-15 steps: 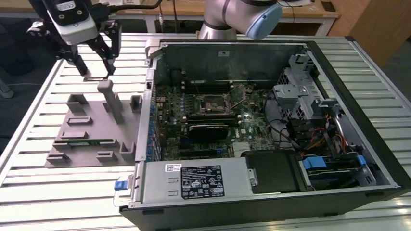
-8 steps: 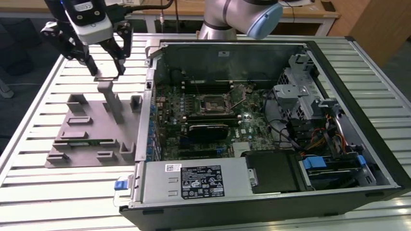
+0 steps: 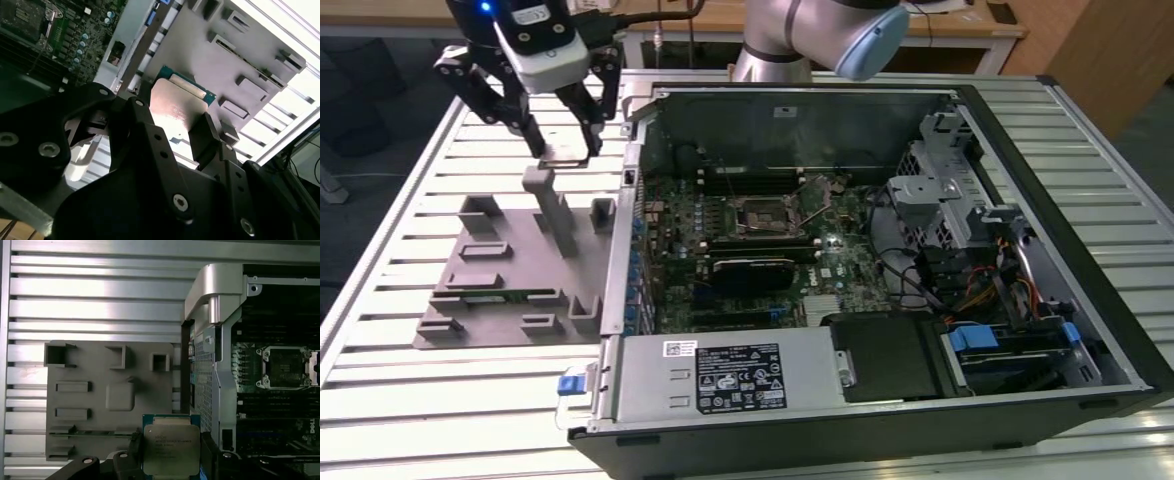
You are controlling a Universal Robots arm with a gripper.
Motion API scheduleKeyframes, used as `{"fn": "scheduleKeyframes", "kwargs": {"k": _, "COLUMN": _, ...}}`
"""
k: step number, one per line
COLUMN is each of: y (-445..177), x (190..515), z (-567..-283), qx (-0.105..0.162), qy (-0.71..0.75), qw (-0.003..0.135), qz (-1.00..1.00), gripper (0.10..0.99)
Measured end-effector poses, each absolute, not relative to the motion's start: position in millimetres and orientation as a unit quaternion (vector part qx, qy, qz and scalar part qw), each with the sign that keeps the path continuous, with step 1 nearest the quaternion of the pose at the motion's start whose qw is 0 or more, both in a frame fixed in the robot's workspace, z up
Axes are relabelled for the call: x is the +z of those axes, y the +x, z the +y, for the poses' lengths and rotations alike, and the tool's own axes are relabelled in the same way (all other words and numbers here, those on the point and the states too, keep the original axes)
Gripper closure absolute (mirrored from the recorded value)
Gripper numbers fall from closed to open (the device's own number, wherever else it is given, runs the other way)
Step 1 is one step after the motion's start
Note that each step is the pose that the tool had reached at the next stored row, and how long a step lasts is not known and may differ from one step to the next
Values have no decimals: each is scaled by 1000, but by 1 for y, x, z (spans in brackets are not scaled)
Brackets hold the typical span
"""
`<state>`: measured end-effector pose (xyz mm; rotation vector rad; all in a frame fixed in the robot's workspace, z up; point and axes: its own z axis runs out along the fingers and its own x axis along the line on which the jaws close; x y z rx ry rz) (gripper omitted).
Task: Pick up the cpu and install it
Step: 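Pick up the cpu and move it towards the insertion slot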
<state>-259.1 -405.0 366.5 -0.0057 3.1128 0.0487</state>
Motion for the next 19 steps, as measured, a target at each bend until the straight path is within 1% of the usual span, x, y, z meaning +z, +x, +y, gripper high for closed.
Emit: {"fn": "scheduleKeyframes", "kwargs": {"k": 19, "y": -198, "x": 367, "z": -406, "qx": 16, "qy": -2, "qw": 9, "qz": 1000, "gripper": 541}}
